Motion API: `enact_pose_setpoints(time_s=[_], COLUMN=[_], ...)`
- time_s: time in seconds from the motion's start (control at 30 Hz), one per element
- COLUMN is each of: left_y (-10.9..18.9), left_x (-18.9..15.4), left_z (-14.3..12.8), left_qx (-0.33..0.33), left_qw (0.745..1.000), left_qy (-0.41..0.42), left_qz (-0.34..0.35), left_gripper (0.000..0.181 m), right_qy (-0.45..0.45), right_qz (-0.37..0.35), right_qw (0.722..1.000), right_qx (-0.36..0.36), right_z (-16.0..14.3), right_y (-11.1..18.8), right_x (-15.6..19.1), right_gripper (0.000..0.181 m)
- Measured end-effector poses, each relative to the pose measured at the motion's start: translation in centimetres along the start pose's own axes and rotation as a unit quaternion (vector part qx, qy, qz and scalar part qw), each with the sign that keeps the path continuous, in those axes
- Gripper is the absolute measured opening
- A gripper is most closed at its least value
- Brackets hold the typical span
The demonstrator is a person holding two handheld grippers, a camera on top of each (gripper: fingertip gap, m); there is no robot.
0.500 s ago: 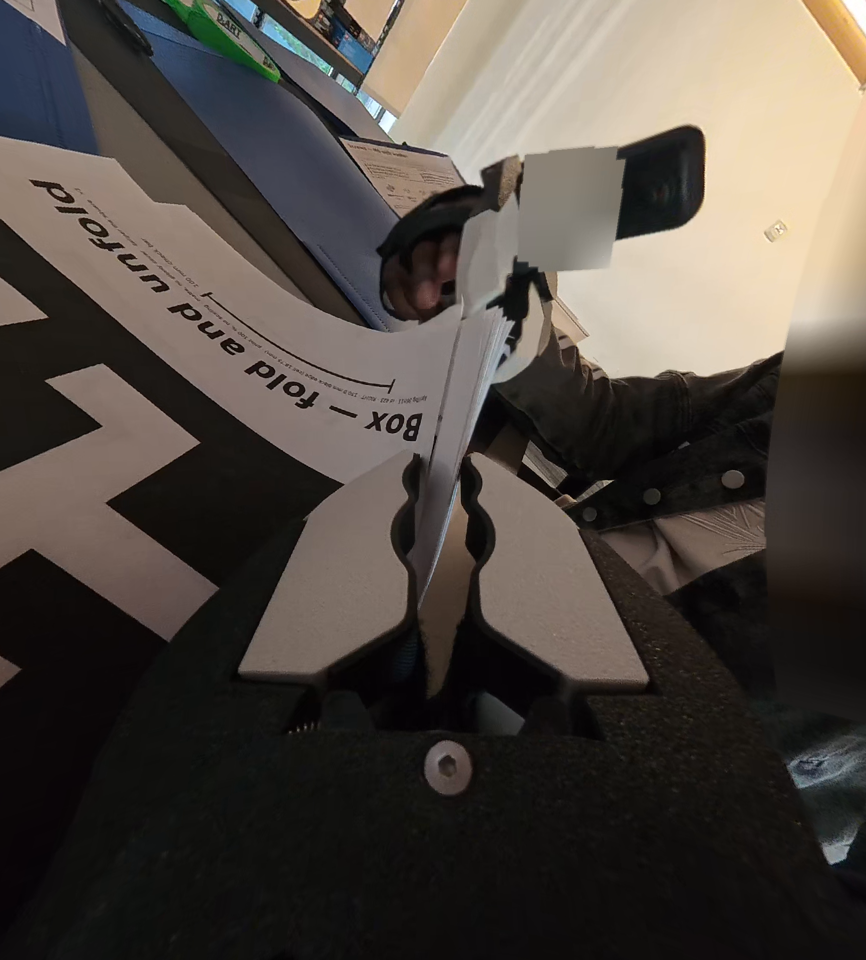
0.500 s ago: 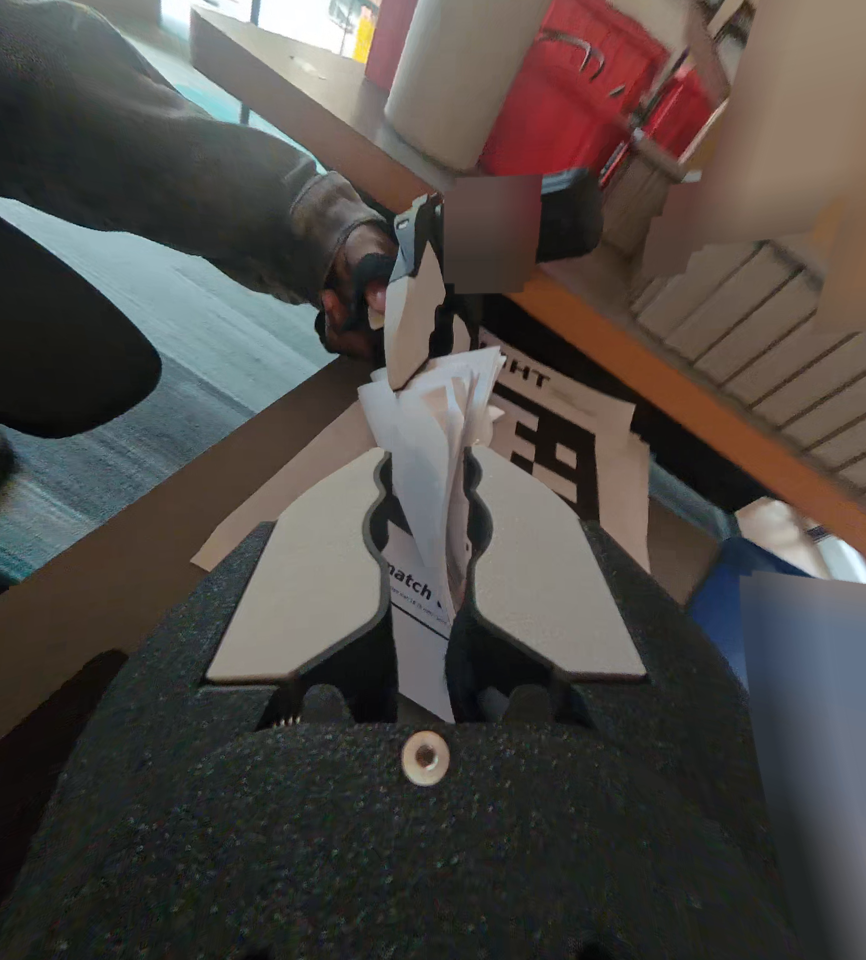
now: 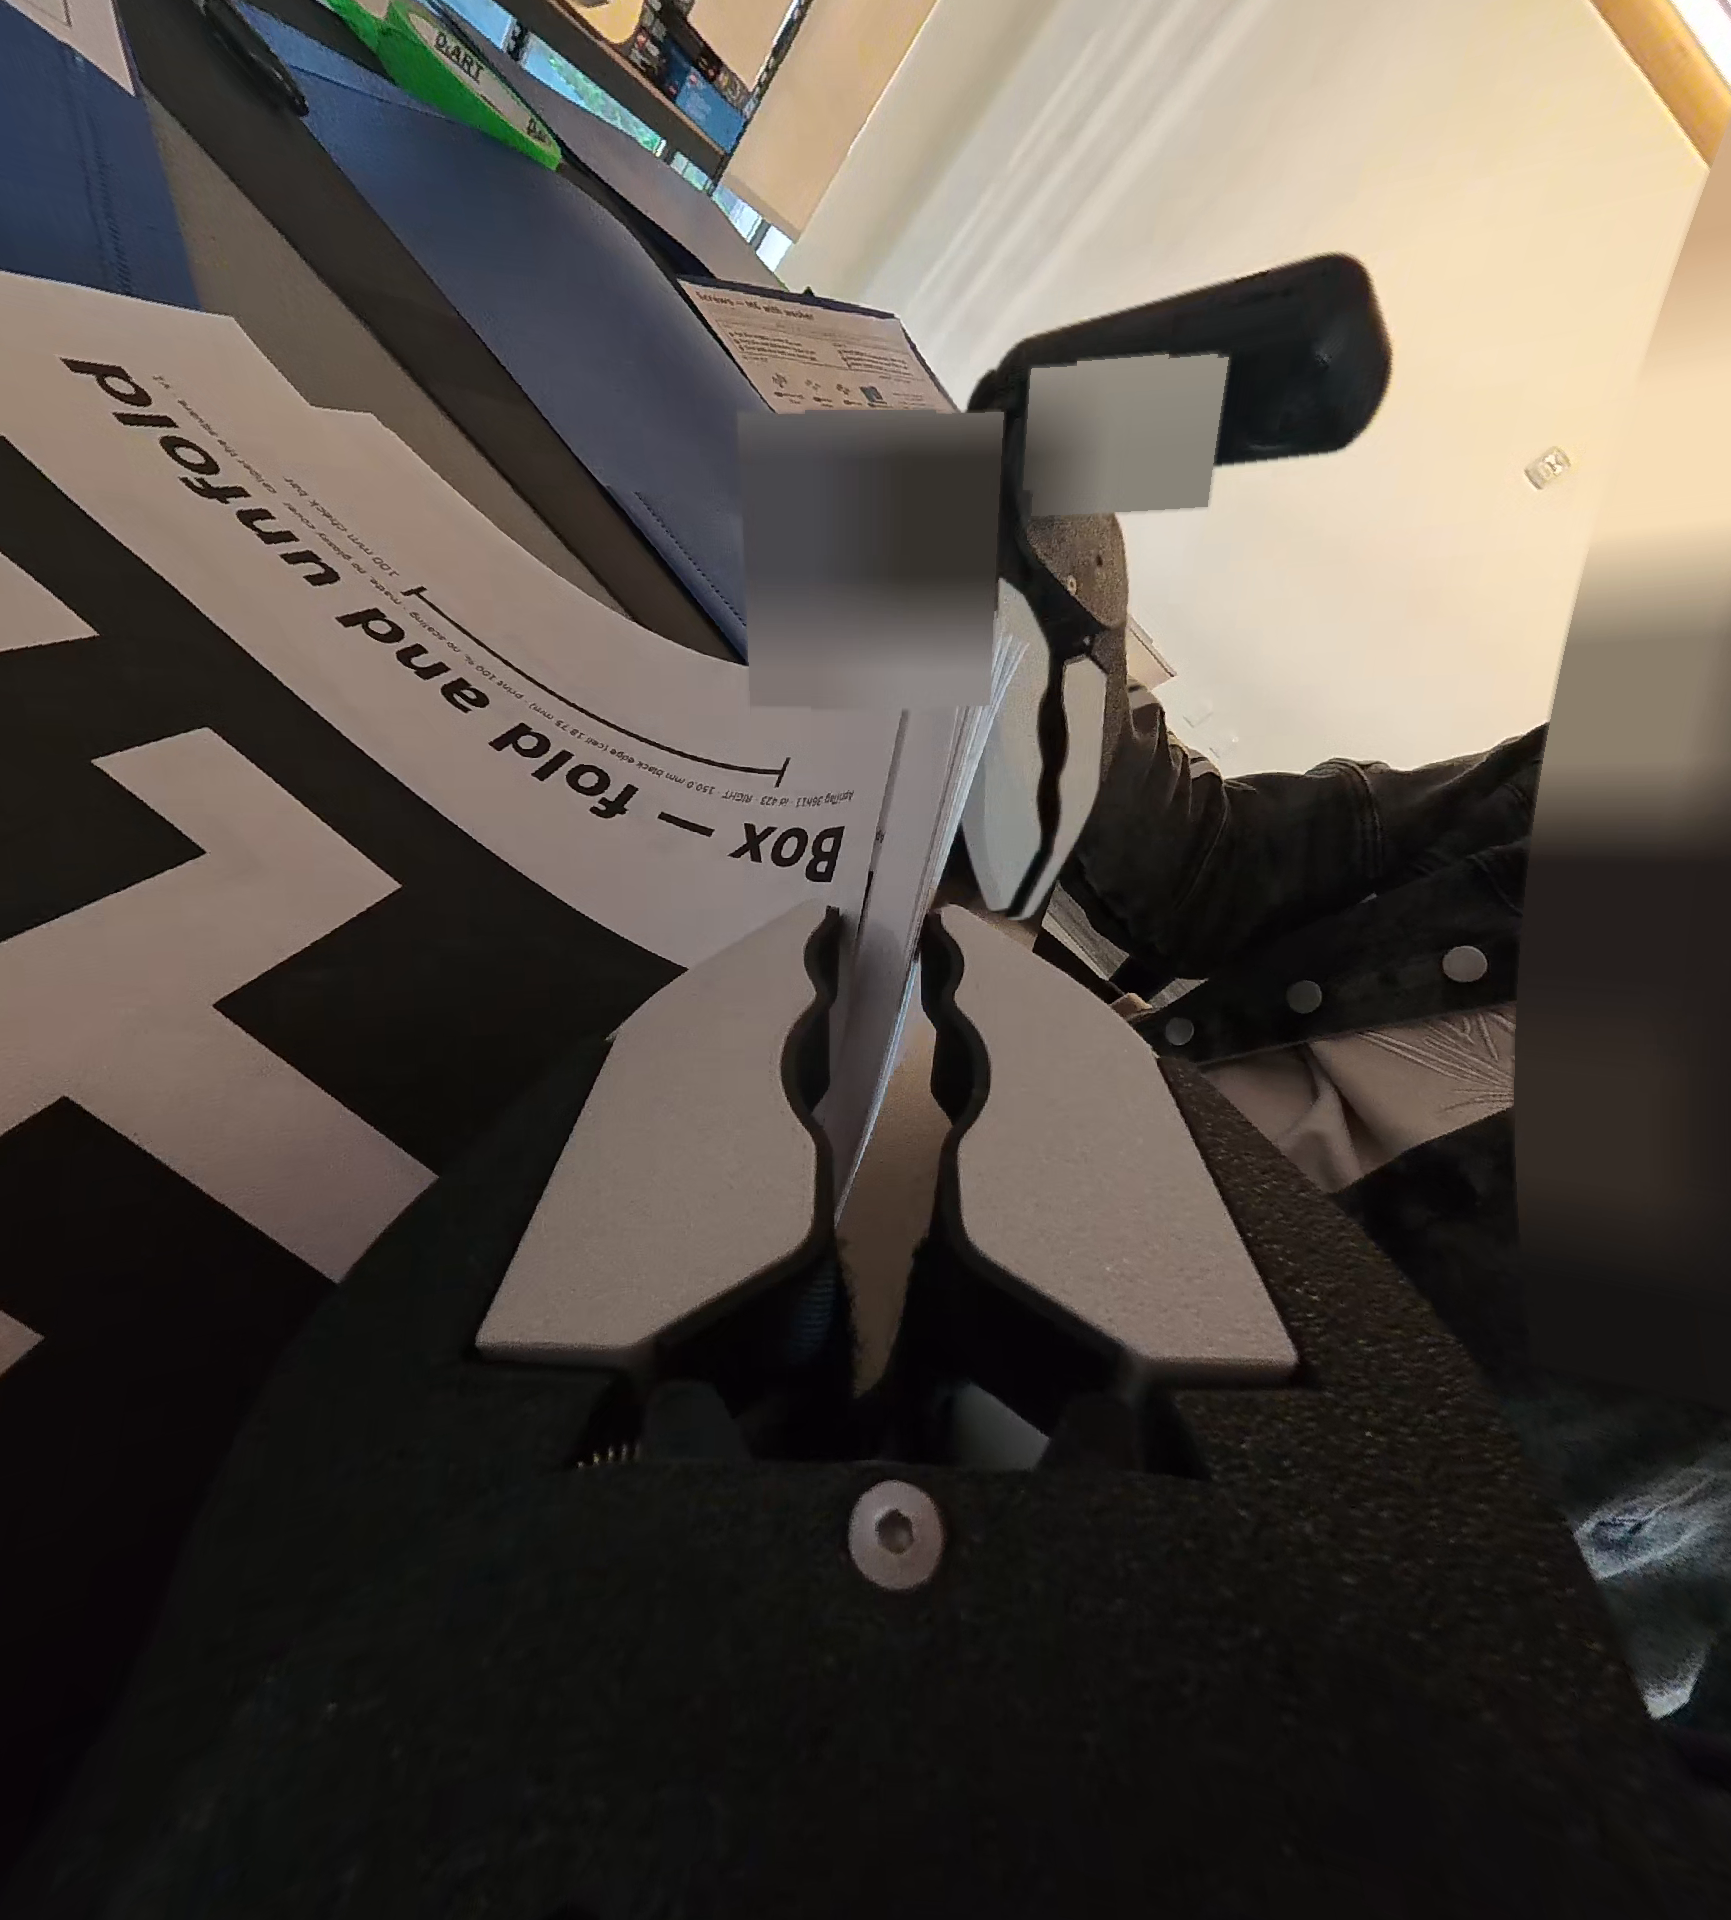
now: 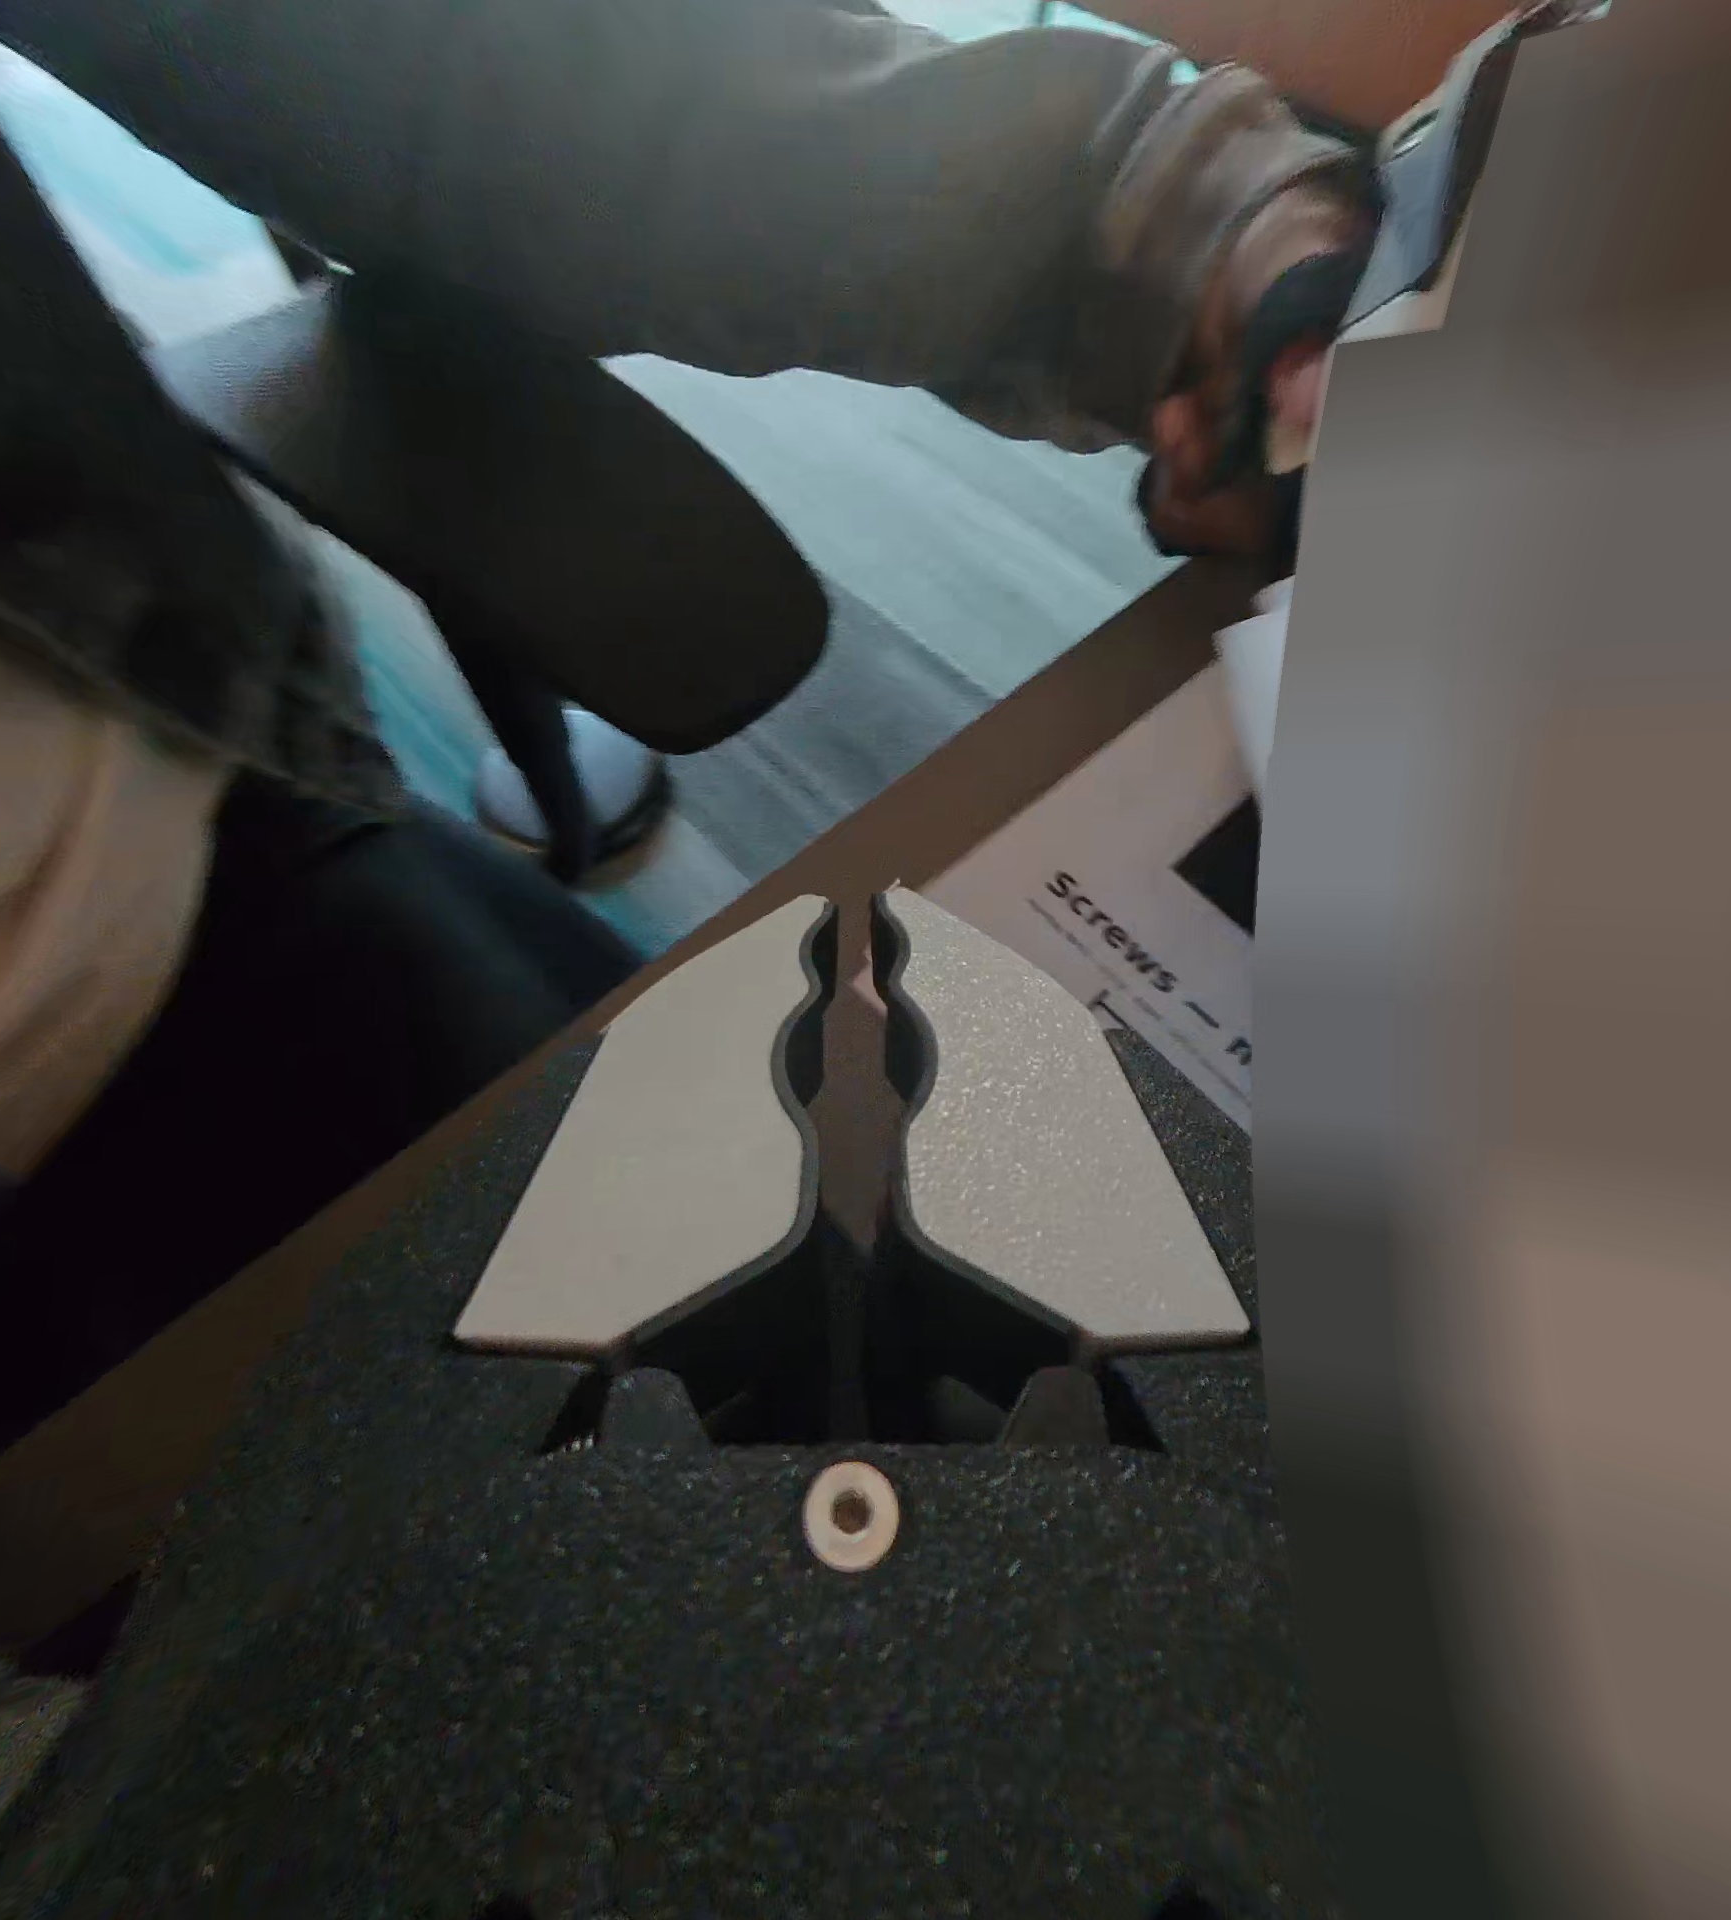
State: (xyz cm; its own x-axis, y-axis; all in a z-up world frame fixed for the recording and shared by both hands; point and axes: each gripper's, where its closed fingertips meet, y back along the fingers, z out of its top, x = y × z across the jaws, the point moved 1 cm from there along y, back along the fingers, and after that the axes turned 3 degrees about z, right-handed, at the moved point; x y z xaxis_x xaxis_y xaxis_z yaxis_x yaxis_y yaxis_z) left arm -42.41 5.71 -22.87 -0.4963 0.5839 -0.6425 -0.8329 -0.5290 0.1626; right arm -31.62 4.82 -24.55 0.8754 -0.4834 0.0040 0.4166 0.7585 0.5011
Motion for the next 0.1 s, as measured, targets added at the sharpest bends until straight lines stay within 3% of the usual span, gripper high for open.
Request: enact_pose_setpoints(time_s=[0.1], left_y=[0.04], left_x=[-0.02], left_z=[0.05], left_qx=[-0.003], left_qw=[1.000], left_qy=[-0.001], left_qz=[0.000], left_gripper=[0.015], right_qy=[-0.009], right_qz=[-0.025], right_qw=[0.999], right_qx=[-0.025], right_z=[0.48], right_y=[1.07], right_x=[-0.63], right_gripper=[0.016])
